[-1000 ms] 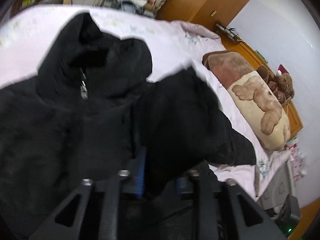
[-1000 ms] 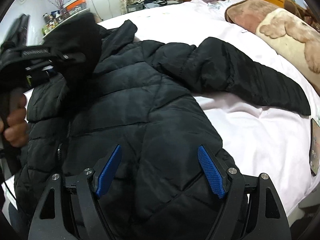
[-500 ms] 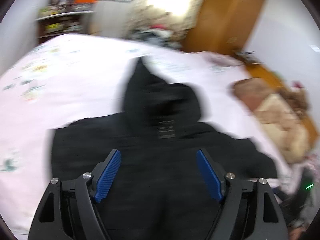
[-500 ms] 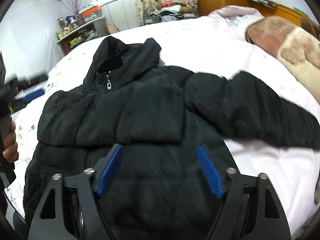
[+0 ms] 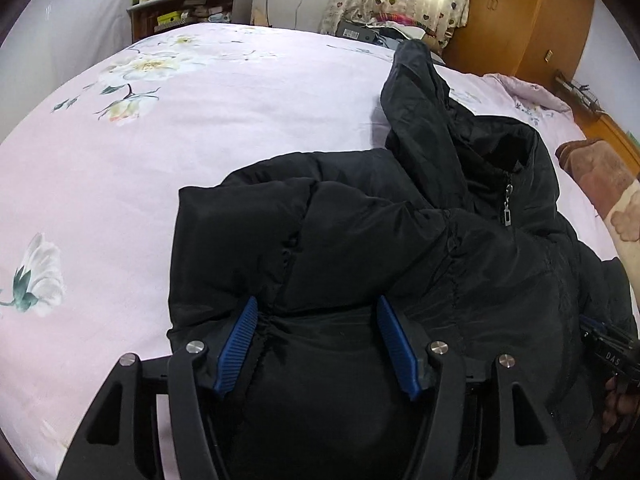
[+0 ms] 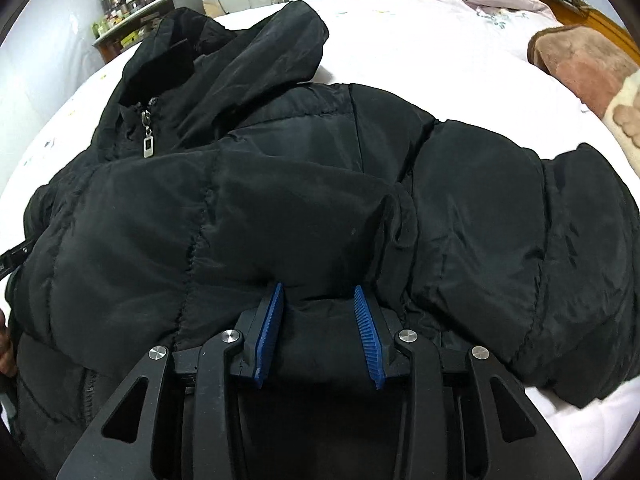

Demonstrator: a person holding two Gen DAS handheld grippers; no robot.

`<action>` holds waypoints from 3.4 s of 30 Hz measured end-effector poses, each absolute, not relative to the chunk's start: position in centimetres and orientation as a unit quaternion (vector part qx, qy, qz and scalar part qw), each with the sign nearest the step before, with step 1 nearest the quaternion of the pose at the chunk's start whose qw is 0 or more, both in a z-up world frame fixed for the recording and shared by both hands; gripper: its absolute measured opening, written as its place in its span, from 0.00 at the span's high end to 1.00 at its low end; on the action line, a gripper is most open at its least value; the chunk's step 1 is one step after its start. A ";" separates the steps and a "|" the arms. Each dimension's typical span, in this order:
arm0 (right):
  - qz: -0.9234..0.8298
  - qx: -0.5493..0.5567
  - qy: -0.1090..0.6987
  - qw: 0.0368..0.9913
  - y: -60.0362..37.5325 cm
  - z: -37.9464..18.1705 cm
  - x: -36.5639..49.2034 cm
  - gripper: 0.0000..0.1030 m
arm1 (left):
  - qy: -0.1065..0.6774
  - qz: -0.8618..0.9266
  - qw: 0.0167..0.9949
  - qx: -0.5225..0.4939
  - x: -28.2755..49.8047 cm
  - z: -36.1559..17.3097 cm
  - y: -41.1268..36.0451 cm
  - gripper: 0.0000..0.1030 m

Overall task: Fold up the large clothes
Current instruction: 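Open the left tool and release the folded sleeve on the jacket, then grasp the other black sleeve cuff with the right tool, then fold the sleeve across the jacket body with the right tool and release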

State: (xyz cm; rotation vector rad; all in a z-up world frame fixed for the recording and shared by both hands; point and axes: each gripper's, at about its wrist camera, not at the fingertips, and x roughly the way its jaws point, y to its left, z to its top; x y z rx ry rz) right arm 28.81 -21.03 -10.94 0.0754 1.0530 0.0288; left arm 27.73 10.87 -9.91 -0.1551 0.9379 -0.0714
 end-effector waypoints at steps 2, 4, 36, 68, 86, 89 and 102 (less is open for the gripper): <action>0.015 0.043 0.504 0.862 -21.3 -10.6 28.8 0.64 | 0.455 -0.034 0.887 -0.071 27.5 -9.5 11.0 0.38; 0.007 0.045 0.500 0.865 -21.6 -9.2 28.0 0.64 | 0.450 -0.041 0.889 -0.070 26.5 -8.1 10.8 0.39; -0.055 0.165 0.436 0.883 -30.6 -0.8 5.3 0.52 | 0.430 -0.094 0.896 -0.062 5.3 -0.2 6.5 0.37; -0.268 0.409 0.370 0.790 -55.0 -10.1 13.6 0.84 | 0.448 -0.033 0.893 -0.024 20.8 -7.1 5.3 0.37; -0.001 0.221 0.294 0.930 -31.8 12.6 19.5 0.89 | 0.400 -0.037 0.914 -0.058 16.2 -1.1 9.6 0.37; 0.050 0.197 0.325 0.924 -26.5 11.5 21.5 0.89 | 0.395 -0.030 0.915 -0.075 15.5 -0.7 11.2 0.37; 0.145 0.119 0.508 0.841 -12.2 -5.6 26.9 0.62 | 0.411 0.006 0.905 -0.107 14.1 -2.8 15.8 0.37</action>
